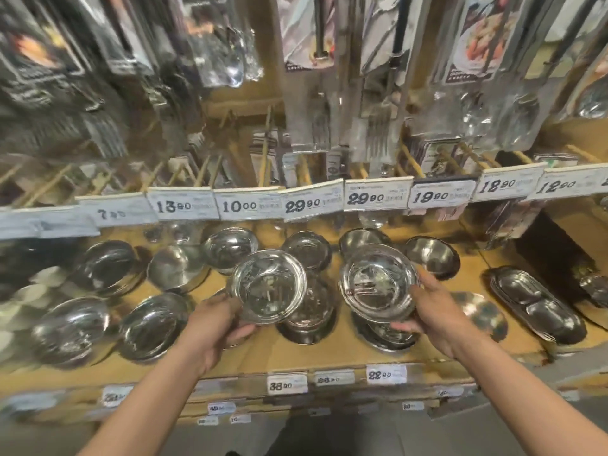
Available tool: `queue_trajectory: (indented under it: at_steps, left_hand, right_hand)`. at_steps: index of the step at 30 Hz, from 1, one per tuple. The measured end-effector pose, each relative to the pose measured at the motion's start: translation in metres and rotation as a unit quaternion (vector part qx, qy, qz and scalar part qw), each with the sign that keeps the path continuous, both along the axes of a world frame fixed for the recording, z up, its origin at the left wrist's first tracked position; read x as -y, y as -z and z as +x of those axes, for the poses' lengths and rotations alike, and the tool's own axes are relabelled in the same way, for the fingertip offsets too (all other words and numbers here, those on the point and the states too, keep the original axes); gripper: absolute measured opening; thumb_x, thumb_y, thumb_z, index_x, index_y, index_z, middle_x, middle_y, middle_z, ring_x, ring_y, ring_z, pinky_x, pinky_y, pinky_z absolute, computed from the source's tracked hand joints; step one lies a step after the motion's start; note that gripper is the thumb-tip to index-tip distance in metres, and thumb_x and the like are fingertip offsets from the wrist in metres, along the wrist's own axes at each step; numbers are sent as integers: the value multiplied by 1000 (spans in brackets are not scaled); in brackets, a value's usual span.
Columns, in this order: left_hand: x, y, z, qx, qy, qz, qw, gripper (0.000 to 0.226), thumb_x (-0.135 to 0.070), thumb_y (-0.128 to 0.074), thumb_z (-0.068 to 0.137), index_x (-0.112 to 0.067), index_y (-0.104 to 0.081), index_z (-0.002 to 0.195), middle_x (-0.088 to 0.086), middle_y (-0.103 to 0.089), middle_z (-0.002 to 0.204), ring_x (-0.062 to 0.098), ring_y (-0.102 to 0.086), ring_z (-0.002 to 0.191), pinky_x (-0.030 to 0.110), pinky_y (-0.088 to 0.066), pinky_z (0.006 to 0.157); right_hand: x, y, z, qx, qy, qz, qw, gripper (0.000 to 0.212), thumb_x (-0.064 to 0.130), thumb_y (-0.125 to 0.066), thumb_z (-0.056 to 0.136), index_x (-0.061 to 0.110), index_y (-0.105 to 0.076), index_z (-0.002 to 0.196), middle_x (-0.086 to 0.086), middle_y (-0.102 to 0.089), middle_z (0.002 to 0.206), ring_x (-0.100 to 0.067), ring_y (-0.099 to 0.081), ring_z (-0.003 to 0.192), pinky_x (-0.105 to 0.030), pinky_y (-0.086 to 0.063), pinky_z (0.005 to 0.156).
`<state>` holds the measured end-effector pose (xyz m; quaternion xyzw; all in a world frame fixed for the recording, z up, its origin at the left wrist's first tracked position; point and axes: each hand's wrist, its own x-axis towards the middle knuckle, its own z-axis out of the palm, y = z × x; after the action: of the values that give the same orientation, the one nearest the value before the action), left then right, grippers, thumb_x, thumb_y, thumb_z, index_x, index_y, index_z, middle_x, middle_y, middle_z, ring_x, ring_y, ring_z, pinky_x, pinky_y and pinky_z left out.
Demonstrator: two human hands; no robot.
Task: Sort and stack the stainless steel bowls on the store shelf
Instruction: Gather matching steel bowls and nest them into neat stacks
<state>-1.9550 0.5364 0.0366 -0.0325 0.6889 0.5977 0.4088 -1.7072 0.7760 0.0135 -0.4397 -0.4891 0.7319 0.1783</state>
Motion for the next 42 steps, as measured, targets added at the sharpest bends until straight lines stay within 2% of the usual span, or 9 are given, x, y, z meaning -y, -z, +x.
queue_trajectory:
  at_steps: [6, 11, 16, 20, 25, 32, 36, 39, 42]
  left_hand:
    - [74, -7, -30, 6, -79, 5, 997, 17, 5, -53, 95, 1, -61, 110, 11, -79, 82, 23, -77, 73, 27, -63, 57]
    - [126, -13, -59, 5, -147, -6, 989, 26, 9, -52, 94, 10, -56, 120, 22, -74, 99, 36, -76, 86, 26, -62, 53]
    - [152, -7, -95, -8, -161, -20, 987, 30, 9, -56, 92, -1, -49, 120, 17, -70, 102, 24, -76, 67, 29, -63, 54]
    - [143, 4, -113, 3, -97, -10, 995, 21, 8, -60, 90, -4, -55, 106, 16, -76, 88, 32, -73, 76, 31, -60, 52]
    - [105, 30, -120, -6, 12, -38, 999, 34, 9, -62, 89, 8, -56, 122, 18, -68, 77, 18, -63, 45, 20, -44, 34]
    - [70, 60, -117, -44, 82, -88, 992, 12, -7, -68, 94, -4, -68, 105, 14, -76, 100, 13, -76, 64, 28, -60, 53]
    - [60, 69, -113, -79, 101, -132, 983, 34, -8, -73, 90, -7, -65, 123, 11, -73, 112, 30, -75, 93, 45, -62, 86]
    - [51, 73, -109, -104, 85, -160, 978, 38, -2, -70, 89, -8, -61, 126, 8, -71, 112, 32, -71, 100, 48, -60, 90]
    - [44, 75, -107, -164, 67, -212, 961, 34, 3, -66, 89, -9, -65, 120, 5, -72, 108, 27, -70, 100, 40, -58, 93]
  right_hand:
    - [43, -15, -73, -21, -186, 42, 982, 62, -5, -65, 91, 53, -66, 113, 0, -75, 116, -27, -76, 98, -45, -63, 71]
    - [75, -28, -124, 1, -243, 48, 969, 72, -14, -69, 81, 53, -68, 105, -9, -67, 119, -30, -76, 92, -40, -64, 66]
    - [93, -16, -162, 66, -179, 20, 981, 38, -7, -67, 88, 12, -56, 119, -20, -73, 105, -31, -77, 70, -33, -61, 50]
    - [95, -6, -174, 67, -86, 3, 994, 25, 0, -62, 93, 17, -63, 111, -15, -78, 88, -44, -71, 83, -40, -59, 59]
    - [92, -6, -175, 73, -54, 21, 996, 29, 5, -62, 95, 22, -69, 118, -9, -79, 99, -32, -77, 89, -41, -65, 64]
    - [100, -11, -176, 99, -45, 64, 992, 39, -3, -55, 97, 9, -62, 133, -16, -69, 121, -30, -76, 91, -36, -64, 62]
    - [92, -11, -184, 116, -61, 103, 986, 34, -4, -55, 98, 13, -69, 125, -21, -73, 112, -33, -73, 98, -49, -63, 77]
    - [88, -10, -189, 104, -84, 106, 985, 34, -5, -56, 97, 20, -75, 108, -7, -78, 104, -20, -77, 84, -27, -61, 58]
    - [83, -4, -196, 107, -111, 131, 979, 34, -4, -61, 95, 21, -76, 111, -2, -76, 110, -12, -76, 87, -20, -59, 59]
